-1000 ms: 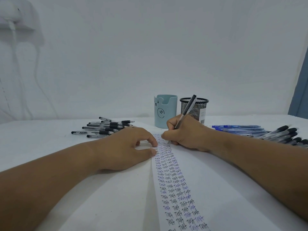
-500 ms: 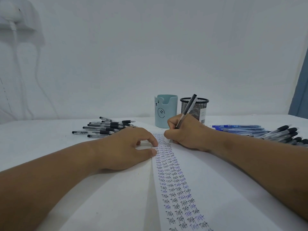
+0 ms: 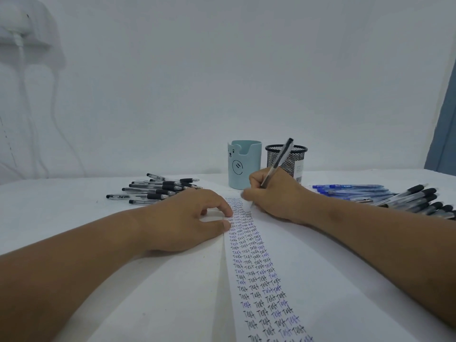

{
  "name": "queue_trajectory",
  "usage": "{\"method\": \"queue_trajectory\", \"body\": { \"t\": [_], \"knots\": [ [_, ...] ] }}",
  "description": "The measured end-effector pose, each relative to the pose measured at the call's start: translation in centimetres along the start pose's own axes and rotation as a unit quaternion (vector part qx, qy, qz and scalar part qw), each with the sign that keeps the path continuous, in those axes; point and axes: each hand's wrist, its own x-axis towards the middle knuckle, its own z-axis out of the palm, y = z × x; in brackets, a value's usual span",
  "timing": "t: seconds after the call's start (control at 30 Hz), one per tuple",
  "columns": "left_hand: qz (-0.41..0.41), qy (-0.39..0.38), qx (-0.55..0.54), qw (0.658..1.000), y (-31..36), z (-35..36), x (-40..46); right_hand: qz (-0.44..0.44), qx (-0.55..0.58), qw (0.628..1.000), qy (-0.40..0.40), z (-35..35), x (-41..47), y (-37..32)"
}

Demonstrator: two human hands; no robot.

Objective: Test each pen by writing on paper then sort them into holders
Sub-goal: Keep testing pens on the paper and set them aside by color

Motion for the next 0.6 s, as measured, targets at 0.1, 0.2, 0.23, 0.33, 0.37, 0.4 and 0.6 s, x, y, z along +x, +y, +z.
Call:
{"method": "queue_trajectory", "body": {
  "t": [0.1, 0.2, 0.23, 0.33, 0.37, 0.4, 0.6],
  "knots": [
    [-0.01, 0.005, -0.016, 1.0, 0.2, 0.0, 0.0, 0.046, 0.138, 0.988, 0.052, -0.4, 0.0, -0.6],
    [-0.025, 0.004, -0.019, 0.999, 0.6, -0.2, -0.1, 0.014, 0.133, 0.988, 0.07, -1.7, 0.3, -1.0],
    [-0.028, 0.001, -0.016, 0.999, 0.7, -0.2, -0.2, 0.005, 0.124, 0.99, 0.072, -2.1, 0.3, -0.9],
    [-0.041, 0.0, -0.006, 0.999, 0.9, -0.1, -0.3, -0.009, 0.066, 0.996, 0.052, -2.9, -0.5, -1.0],
    [-0.044, 0.001, 0.001, 0.999, 0.9, -0.1, -0.3, -0.014, 0.052, 0.998, 0.045, -2.8, -0.8, -0.9],
    [-0.047, -0.001, 0.006, 0.999, 0.9, 0.0, -0.2, -0.019, 0.043, 0.998, 0.041, -2.7, -0.9, -0.8],
    [-0.061, -0.004, 0.017, 0.998, 1.1, 0.0, -0.3, -0.049, -0.05, 0.995, 0.064, -2.7, -0.7, -0.4]
  ]
}}
